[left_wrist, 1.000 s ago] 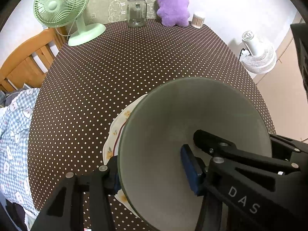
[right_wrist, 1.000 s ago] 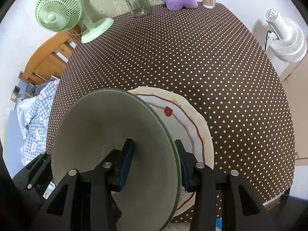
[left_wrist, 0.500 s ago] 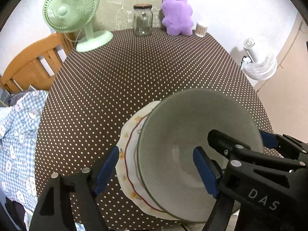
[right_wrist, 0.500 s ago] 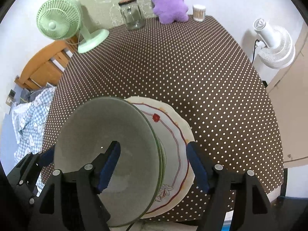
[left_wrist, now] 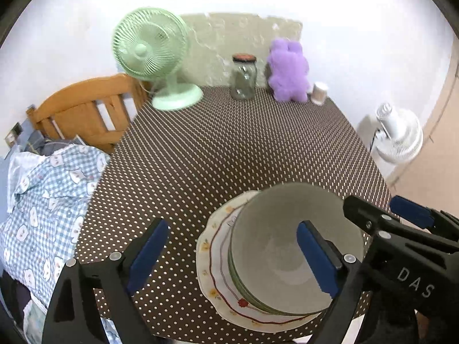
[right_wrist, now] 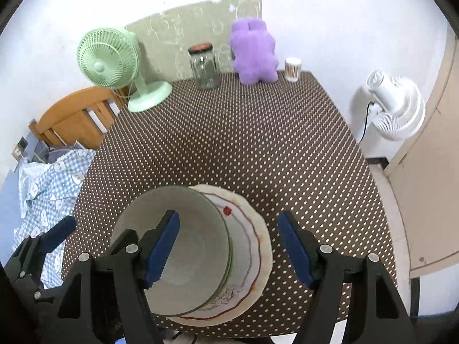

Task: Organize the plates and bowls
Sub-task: 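Open the right gripper to release the bowls on the plates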

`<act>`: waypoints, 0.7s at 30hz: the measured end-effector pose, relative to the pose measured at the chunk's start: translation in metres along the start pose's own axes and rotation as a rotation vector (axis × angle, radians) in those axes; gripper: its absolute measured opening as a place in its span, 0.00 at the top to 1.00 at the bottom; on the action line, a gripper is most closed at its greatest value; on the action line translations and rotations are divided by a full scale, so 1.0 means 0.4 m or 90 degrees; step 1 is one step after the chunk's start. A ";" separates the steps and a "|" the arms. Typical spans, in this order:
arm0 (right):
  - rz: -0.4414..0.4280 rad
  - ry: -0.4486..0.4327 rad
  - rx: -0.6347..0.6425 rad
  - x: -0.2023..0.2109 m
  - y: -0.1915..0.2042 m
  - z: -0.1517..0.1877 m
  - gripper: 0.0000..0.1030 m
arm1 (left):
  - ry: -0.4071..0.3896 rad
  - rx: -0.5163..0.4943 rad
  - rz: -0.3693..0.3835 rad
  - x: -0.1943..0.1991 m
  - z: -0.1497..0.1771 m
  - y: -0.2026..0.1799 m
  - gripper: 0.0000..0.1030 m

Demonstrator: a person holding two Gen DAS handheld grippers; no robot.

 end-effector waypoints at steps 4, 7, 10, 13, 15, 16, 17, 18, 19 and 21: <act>-0.025 -0.030 0.010 0.054 -0.002 -0.001 0.25 | -0.029 0.004 -0.030 0.047 -0.001 0.002 0.08; -0.033 -0.064 0.019 0.094 -0.009 0.005 0.17 | -0.056 0.013 -0.062 0.086 0.012 0.007 0.00; -0.030 -0.080 0.025 0.115 -0.016 0.021 0.15 | -0.058 0.030 -0.053 0.101 0.038 0.012 0.00; -0.028 -0.091 0.022 0.139 -0.020 0.042 0.15 | -0.063 0.044 -0.046 0.111 0.057 0.028 0.00; -0.020 -0.109 0.020 0.154 -0.023 0.054 0.15 | -0.072 0.045 -0.046 0.119 0.070 0.043 0.00; -0.014 -0.120 0.019 0.161 -0.024 0.061 0.15 | -0.076 0.042 -0.044 0.119 0.076 0.052 0.00; -0.008 -0.130 0.017 0.166 -0.023 0.066 0.15 | -0.076 0.037 -0.042 0.119 0.082 0.059 0.00; 0.000 -0.140 0.012 0.171 -0.024 0.073 0.15 | -0.077 0.034 -0.043 0.122 0.091 0.067 0.00; 0.005 -0.151 0.004 0.176 -0.023 0.083 0.15 | -0.083 0.029 -0.044 0.124 0.098 0.076 0.00; 0.007 -0.167 0.001 0.179 -0.021 0.097 0.15 | -0.094 0.017 -0.053 0.128 0.114 0.092 0.00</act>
Point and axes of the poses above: each gripper's, at about its wrist camera, not at the fingertips, and x roughly against the way its jaws point, y to its left, z to its underside, the point moved 6 cm from there along -x, roughly the way its jaws point, and after that the axes turned 13 degrees about -x, right-handed, at the moved point
